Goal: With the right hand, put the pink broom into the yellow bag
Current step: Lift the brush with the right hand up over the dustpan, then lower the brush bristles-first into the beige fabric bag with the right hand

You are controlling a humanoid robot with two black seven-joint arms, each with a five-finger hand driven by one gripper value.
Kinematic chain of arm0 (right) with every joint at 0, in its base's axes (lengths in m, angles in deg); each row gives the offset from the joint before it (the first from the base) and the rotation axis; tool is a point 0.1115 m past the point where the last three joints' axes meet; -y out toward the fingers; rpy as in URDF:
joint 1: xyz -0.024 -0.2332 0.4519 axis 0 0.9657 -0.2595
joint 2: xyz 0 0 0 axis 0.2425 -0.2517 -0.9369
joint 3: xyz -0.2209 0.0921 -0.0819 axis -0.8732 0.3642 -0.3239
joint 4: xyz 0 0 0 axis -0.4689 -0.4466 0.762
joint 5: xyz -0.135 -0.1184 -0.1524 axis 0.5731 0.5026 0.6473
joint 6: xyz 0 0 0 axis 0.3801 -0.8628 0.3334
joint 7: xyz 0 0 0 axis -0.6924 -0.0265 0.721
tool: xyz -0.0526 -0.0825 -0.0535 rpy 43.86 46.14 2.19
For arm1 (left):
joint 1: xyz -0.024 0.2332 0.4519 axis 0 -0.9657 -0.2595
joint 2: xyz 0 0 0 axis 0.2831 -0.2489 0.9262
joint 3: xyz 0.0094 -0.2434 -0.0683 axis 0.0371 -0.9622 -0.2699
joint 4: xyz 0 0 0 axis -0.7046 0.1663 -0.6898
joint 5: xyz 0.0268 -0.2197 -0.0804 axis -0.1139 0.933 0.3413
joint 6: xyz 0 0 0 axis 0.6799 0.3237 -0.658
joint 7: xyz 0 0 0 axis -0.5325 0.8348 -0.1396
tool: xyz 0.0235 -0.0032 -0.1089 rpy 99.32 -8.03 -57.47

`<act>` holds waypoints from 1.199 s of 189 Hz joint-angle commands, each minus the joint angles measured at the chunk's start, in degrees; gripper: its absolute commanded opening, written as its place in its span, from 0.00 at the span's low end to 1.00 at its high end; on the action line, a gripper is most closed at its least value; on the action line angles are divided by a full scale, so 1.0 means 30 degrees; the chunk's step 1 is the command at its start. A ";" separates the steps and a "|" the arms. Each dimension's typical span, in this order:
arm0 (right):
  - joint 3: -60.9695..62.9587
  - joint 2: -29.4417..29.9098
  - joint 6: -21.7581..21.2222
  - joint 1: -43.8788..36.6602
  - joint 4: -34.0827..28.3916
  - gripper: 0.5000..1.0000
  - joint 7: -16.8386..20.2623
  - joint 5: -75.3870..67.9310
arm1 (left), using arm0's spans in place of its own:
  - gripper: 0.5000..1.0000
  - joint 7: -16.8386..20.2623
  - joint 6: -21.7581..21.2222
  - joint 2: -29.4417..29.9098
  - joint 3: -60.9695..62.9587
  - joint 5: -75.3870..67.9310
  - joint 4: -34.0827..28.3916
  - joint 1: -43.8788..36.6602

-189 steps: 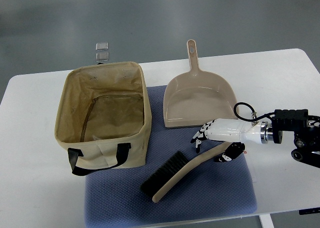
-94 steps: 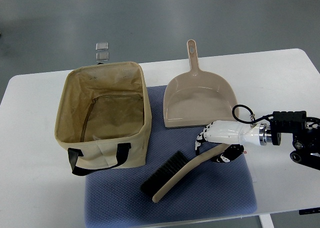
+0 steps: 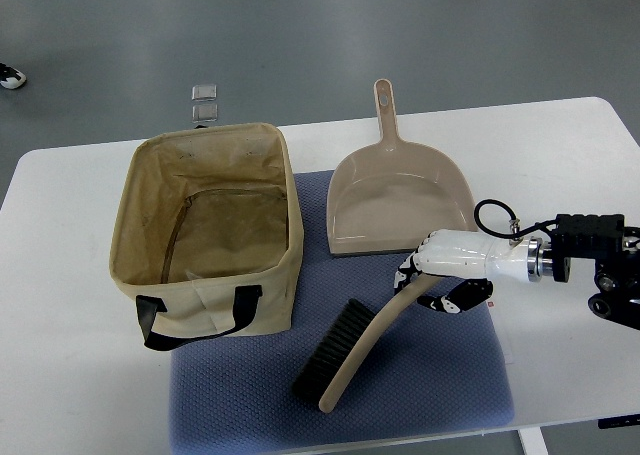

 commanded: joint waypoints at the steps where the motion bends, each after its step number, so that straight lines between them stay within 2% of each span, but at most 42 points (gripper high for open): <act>1: 0.0892 -0.0143 0.0003 -0.0026 0.0019 0.00 -0.0015 -0.0213 | 1.00 0.0000 0.0000 0.0000 0.0000 0.0000 -0.0004 -0.0005; 81: 0.3704 -0.1813 -0.0846 -0.0173 0.0019 0.00 -0.0513 -0.0681 | 1.00 0.0000 0.0000 0.0000 0.0000 0.0000 0.0025 -0.0005; 111: 0.5696 -0.2428 -0.2546 -0.0876 0.0282 0.00 -0.0484 -0.2058 | 1.00 0.0000 0.0000 0.0000 0.0000 0.0000 -0.0004 -0.0005; 131: 0.7396 -0.2457 -0.3835 -0.2282 0.1835 0.00 -0.0513 -0.3084 | 1.00 0.0000 0.0000 0.0000 0.0000 0.0000 -0.0004 -0.0005; 152: 0.9035 -0.2077 -0.5416 -0.3775 0.3417 0.00 -0.0601 -0.3640 | 1.00 0.0000 0.0000 0.0000 0.0000 0.0000 0.0025 -0.0005; 226: 0.8890 0.1820 -0.6120 -0.7292 0.3857 0.00 -0.0308 -0.3289 | 1.00 0.0000 0.0000 0.0000 0.0000 0.0000 -0.0004 -0.0005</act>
